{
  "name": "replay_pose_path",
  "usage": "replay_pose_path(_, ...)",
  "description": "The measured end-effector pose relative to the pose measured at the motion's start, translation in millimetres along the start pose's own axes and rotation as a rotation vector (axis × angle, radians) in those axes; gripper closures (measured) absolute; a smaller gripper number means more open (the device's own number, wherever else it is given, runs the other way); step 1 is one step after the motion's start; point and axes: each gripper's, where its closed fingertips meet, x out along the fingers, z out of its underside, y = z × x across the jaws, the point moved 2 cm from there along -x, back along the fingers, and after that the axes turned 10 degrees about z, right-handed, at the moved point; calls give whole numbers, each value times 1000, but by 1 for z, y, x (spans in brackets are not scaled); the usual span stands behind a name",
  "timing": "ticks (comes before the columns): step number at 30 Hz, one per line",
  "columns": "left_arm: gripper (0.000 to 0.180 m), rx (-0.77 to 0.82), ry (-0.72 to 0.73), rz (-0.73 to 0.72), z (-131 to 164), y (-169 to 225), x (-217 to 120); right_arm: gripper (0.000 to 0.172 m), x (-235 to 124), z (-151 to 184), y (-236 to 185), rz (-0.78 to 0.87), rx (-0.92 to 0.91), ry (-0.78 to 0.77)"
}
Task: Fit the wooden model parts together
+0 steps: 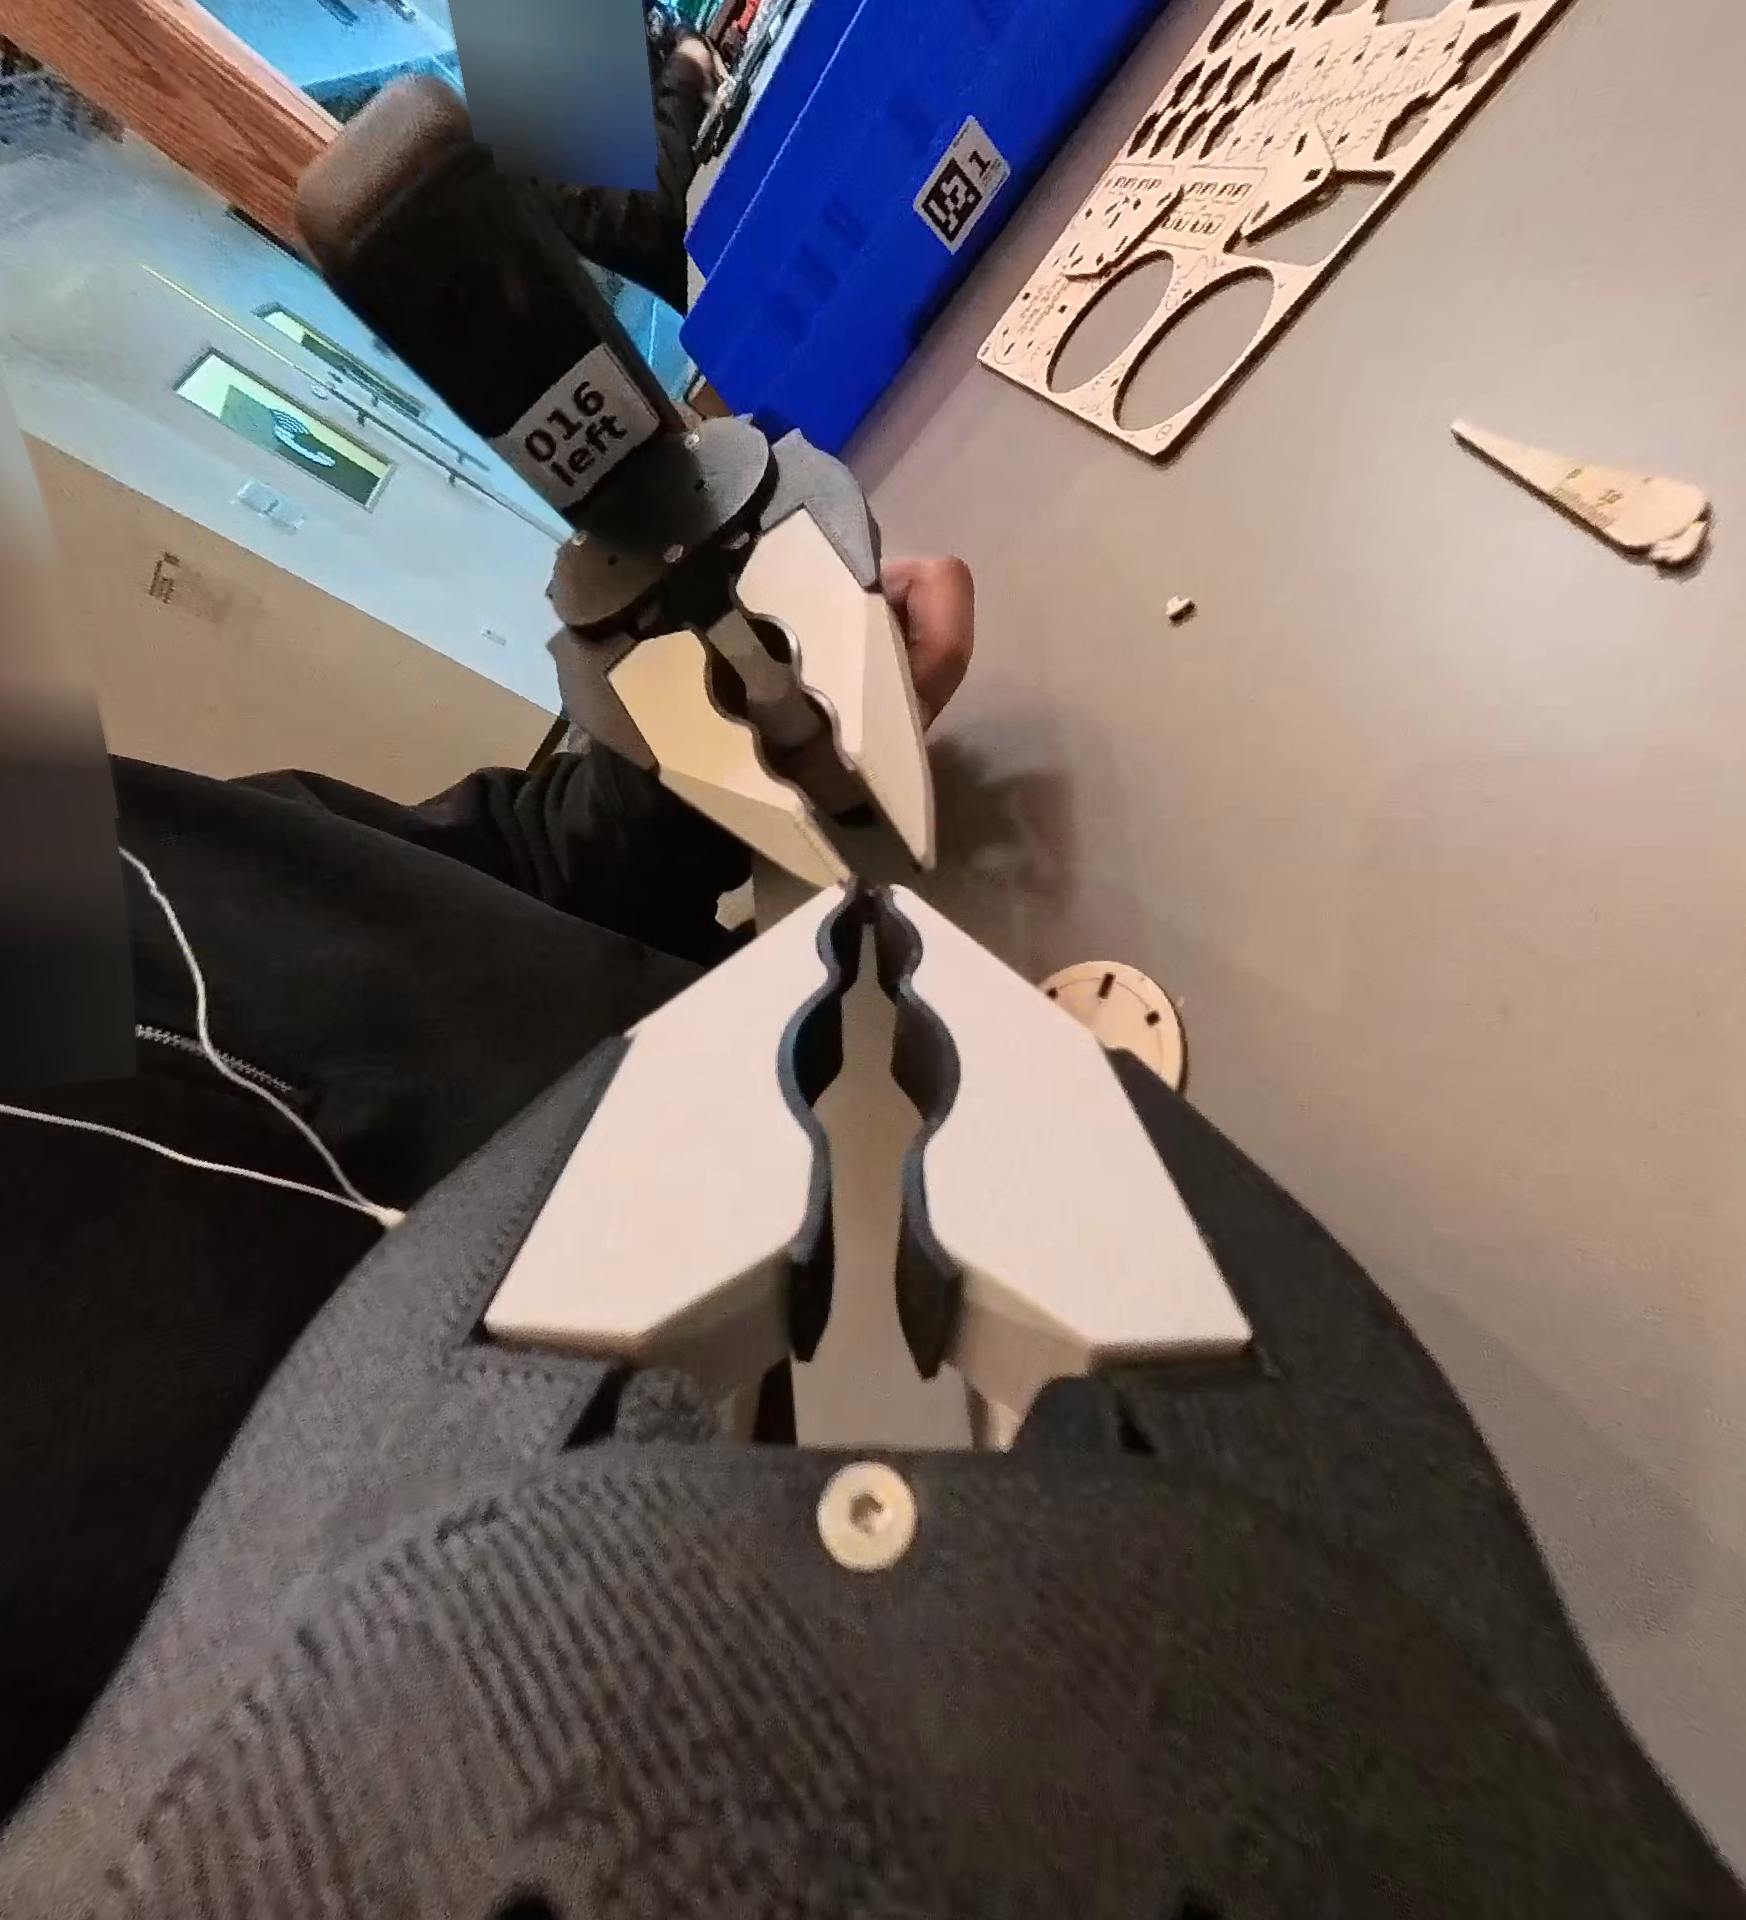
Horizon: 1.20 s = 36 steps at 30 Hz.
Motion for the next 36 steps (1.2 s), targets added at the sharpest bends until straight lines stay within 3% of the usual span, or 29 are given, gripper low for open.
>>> replay_pose_path(7, 180, 59, 48, 9, -6, 5, -4, 172, 1, -5, -5, -55, 73, 35)
replay_pose_path(18, 180, 337, 104, -102, -18, 12, -11, 172, 0, -15, -14, -143, 224, 78)
replay_pose_path(36, 180, 389, 150, -70, -21, 20, -16, 172, -2, -12, -21, -176, 262, 78)
